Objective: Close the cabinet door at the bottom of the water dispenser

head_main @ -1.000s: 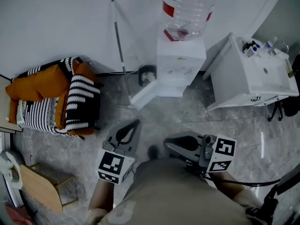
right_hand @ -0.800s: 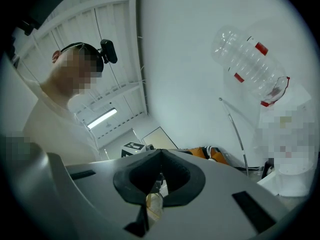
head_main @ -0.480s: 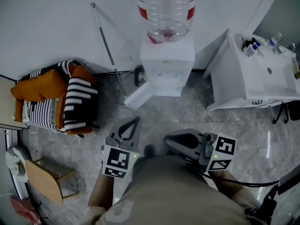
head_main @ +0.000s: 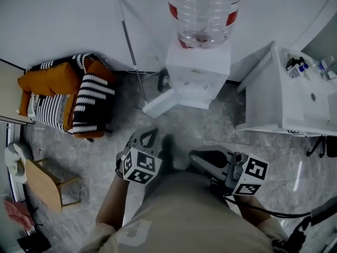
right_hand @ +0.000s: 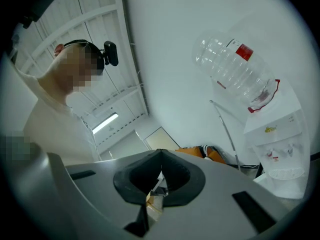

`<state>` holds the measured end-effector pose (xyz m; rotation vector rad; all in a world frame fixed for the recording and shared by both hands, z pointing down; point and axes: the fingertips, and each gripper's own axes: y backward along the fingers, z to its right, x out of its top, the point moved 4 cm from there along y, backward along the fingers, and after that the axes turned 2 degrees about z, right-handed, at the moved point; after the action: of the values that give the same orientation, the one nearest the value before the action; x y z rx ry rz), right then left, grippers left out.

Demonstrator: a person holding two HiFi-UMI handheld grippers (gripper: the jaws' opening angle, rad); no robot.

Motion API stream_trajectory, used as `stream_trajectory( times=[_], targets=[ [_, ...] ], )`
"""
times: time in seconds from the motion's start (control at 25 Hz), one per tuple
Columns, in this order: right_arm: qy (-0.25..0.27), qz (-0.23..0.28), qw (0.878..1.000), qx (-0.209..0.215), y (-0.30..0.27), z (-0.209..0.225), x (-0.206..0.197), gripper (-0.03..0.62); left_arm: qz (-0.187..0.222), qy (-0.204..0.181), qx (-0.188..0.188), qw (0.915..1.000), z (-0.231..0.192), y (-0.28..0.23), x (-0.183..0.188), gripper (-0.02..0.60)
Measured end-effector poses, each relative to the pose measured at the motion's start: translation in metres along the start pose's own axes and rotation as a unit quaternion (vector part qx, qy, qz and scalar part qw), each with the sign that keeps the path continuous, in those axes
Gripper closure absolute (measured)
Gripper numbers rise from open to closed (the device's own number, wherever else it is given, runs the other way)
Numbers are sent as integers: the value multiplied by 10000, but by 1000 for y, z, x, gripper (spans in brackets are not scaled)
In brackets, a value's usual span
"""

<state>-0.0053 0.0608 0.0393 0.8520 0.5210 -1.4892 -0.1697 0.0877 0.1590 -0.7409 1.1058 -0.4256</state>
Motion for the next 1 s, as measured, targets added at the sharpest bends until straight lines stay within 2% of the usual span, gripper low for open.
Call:
stream_trajectory(
  times=[0.28,0.4,0.56,0.76,0.92,1.0],
  targets=[
    [58,91,9977,-662,-32,35,14,579,-287,59,-317,9991,-53,-56,-38,589],
    [-29,-61,9962,-867,-60,50,17,579,-302,37,-524,9982,-75,-78,-47,589],
    [-73,-364,9954,-884,-113,70,10,579,-357,138,-659,9971,-118,-106,-72,589],
    [-382,-604,9931,-930,-162,97,-4,579,-655,434,-803,9937,-157,-154,-128,589],
    [-527,-698,9917,-940,-183,112,-17,579,-1066,352,-794,9905,-173,-188,-175,589],
    [-665,-652,9903,-1034,-181,123,-23,579,-1296,379,-1005,9857,-168,-204,-191,589]
  ],
)
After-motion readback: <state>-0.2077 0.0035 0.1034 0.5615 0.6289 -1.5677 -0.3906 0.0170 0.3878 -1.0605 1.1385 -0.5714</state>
